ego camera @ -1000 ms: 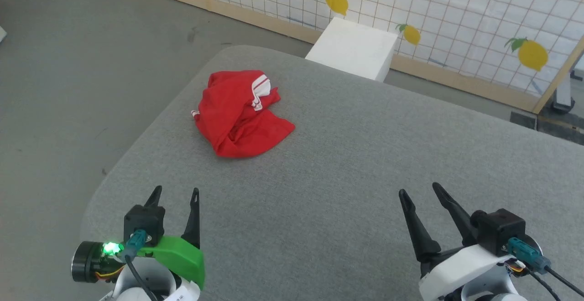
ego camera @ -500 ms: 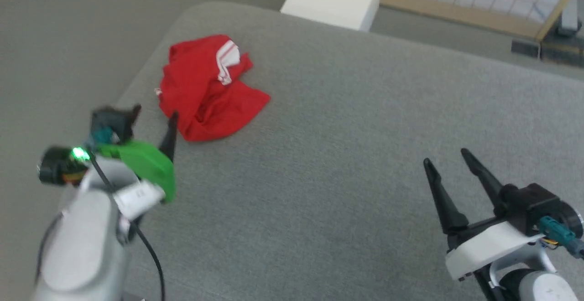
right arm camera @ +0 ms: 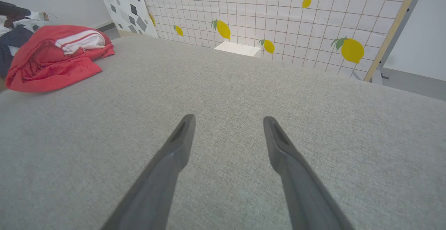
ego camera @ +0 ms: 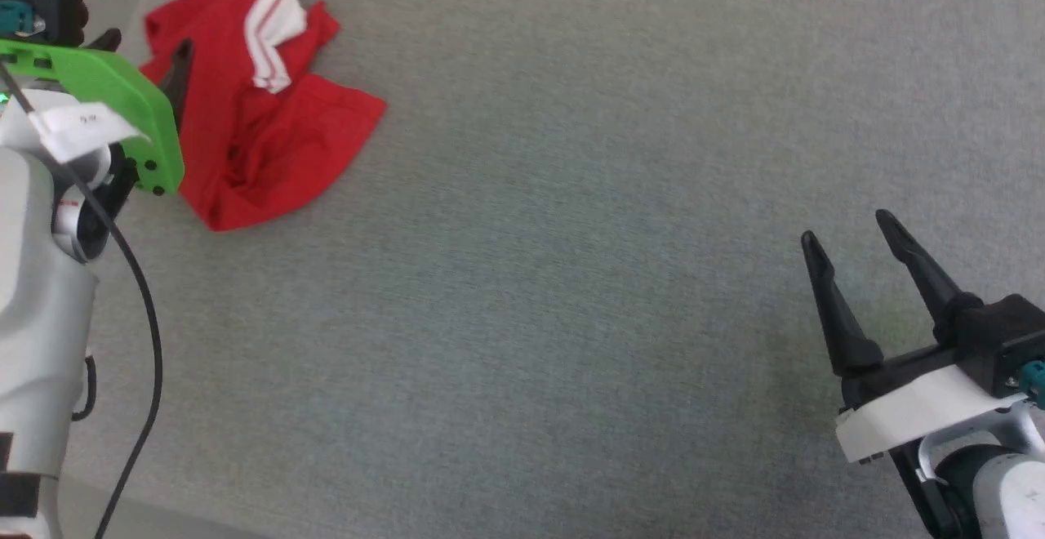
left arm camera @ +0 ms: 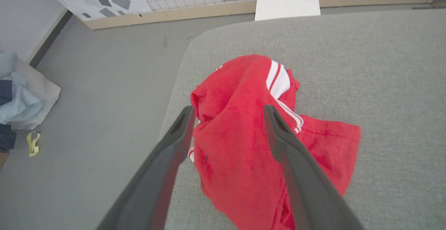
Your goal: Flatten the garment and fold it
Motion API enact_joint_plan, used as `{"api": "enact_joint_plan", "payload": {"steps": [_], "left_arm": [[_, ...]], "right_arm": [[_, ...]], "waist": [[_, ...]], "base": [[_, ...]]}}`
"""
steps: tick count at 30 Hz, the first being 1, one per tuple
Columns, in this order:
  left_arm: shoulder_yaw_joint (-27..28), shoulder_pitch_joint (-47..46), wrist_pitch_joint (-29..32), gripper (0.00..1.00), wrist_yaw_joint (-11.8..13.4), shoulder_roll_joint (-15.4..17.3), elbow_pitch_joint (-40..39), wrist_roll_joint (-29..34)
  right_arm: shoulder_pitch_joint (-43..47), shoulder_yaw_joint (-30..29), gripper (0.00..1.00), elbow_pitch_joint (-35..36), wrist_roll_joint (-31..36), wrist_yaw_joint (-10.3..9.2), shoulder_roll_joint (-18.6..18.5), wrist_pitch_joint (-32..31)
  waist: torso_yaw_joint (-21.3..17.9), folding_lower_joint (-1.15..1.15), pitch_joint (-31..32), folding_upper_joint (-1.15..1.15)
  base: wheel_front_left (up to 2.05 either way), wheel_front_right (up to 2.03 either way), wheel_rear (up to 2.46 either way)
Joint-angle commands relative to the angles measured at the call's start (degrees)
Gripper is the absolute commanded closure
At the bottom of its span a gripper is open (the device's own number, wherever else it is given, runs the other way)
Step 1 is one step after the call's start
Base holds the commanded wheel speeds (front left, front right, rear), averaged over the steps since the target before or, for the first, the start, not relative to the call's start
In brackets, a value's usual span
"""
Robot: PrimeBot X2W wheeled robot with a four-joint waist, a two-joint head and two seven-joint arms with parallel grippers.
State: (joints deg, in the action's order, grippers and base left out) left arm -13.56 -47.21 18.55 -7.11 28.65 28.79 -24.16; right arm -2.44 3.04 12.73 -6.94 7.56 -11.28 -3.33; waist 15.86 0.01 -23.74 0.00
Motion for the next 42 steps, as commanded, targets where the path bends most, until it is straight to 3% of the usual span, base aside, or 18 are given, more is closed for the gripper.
{"api": "enact_joint_plan", "payload": {"steps": [1, 8, 15, 16, 17, 22, 33, 42], "left_arm": [[-1.5, -1.6, 1.1, 0.0, -0.4, 0.9, 1.2, -2.1], [-9.3, -5.8, 9.4, 0.0, -0.4, 5.6, 6.4, -8.9], [-13.5, -6.6, 16.0, 0.0, -0.4, 6.8, 9.7, -13.4], [-14.0, -6.5, 16.7, 0.06, -0.4, 7.0, 9.7, -14.2], [-14.6, -6.4, 17.3, 1.0, -0.4, 7.2, 9.6, -15.3], [-16.3, -5.9, 16.0, 1.0, -0.4, 8.9, 8.3, -17.8], [-14.1, -7.2, -2.0, 1.0, -0.4, 10.9, 8.1, -16.6], [-13.8, -8.8, -14.5, 1.0, -0.4, 11.3, 1.4, -13.6]], "right_arm": [[-1.1, -0.2, 0.0, 0.5, 0.6, -0.08, -0.3, 0.5], [-1.5, -1.3, 0.0, 0.6, 1.3, -0.08, -0.2, 1.1], [-1.5, -1.5, 0.0, 0.2, 1.9, -0.08, 0.4, 1.8], [-1.5, -1.4, 0.0, 0.1, 1.9, -0.08, 0.4, 1.9], [-1.5, -1.5, 0.0, -0.1, 1.9, -0.08, 0.5, 1.9], [-1.6, -0.9, 0.0, -1.5, 2.1, -0.08, 0.9, 2.2], [-0.9, 0.8, 0.0, -7.2, 0.7, -0.08, 1.9, 3.1], [0.9, 1.8, 0.0, -10.4, -0.2, -0.08, 3.1, 3.4]], "waist": [[-4.0, -0.01, -5.2, 0.0], [-6.0, -0.01, -8.1, 0.0], [-6.8, -0.01, -8.8, 0.0], [-6.8, -0.01, -8.8, 0.0], [-6.8, -0.01, -8.6, 0.0], [-6.8, -0.01, -6.8, 0.0], [-6.3, -0.01, 4.7, 0.0], [-7.1, -0.01, 13.6, 0.0]], "base": [[0.0, 0.0, 0.0], [0.0, 0.0, 0.0], [0.0, 0.0, 0.0], [0.0, 0.0, 0.0], [0.0, 0.0, 0.0], [0.0, 0.0, 0.0], [0.0, 0.0, 0.0], [0.0, 0.0, 0.0]]}}
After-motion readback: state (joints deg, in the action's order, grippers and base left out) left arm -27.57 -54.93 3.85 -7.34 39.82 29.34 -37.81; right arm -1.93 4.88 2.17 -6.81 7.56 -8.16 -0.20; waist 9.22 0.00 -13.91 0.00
